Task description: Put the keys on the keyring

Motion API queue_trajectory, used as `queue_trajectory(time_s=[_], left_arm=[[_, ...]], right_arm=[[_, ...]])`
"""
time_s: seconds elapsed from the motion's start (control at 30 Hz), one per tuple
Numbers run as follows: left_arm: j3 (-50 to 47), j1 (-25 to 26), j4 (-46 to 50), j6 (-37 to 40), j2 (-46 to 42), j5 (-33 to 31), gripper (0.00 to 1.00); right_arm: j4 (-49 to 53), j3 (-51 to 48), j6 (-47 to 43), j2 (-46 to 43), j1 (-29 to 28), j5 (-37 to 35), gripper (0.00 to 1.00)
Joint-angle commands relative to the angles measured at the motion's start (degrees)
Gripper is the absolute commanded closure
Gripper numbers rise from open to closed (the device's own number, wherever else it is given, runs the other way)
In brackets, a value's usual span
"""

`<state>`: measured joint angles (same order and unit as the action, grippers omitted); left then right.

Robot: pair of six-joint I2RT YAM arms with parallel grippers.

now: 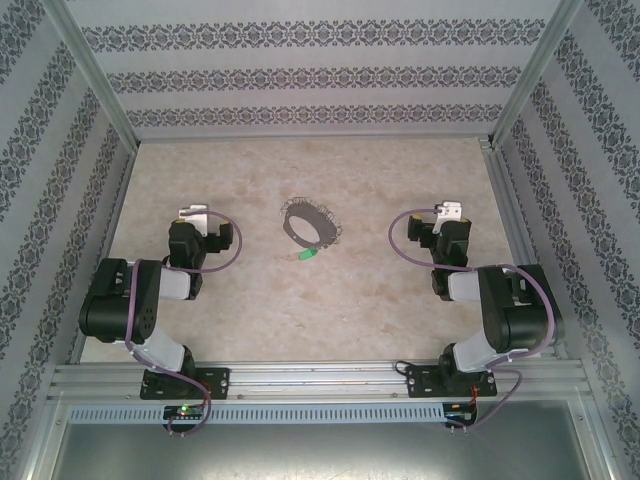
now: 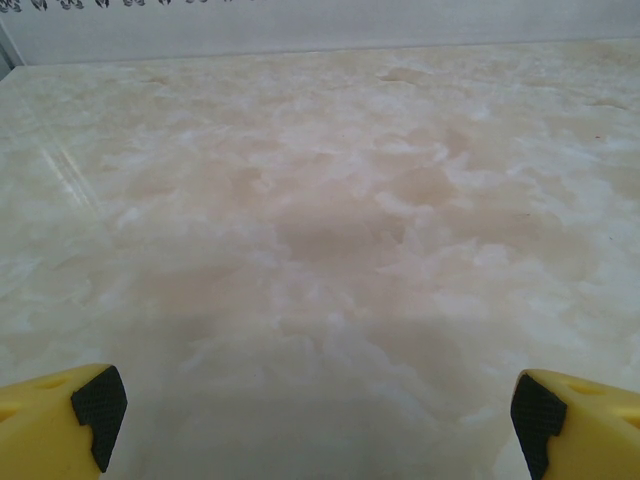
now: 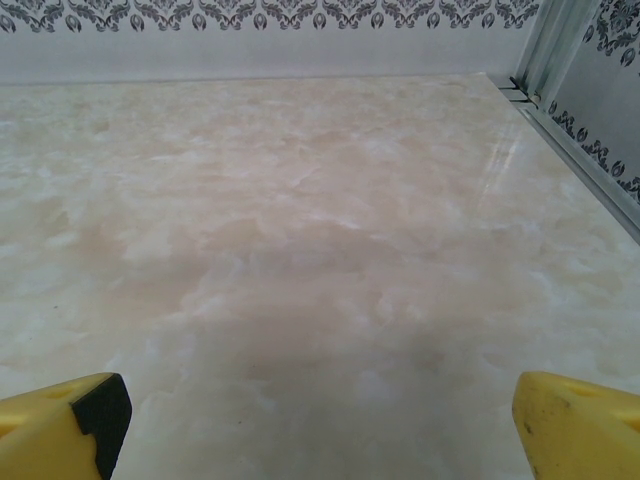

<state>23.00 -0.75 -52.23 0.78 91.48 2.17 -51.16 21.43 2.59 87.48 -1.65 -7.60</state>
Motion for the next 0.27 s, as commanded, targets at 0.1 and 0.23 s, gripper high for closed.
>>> queue_trajectory(time_s=[0.1, 0.23], left_arm=[[0.0, 0.5, 0.7, -0.5, -0.9, 0.0, 0.00], [-0.1, 0.5, 0.6, -0.5, -0.9, 0.0, 0.00]], right_arm=[[0.8, 1.0, -0.6, -0.9, 0.0, 3.1, 0.02], [0.3, 0.6, -0.7, -1.1, 0.2, 3.6, 0.02]])
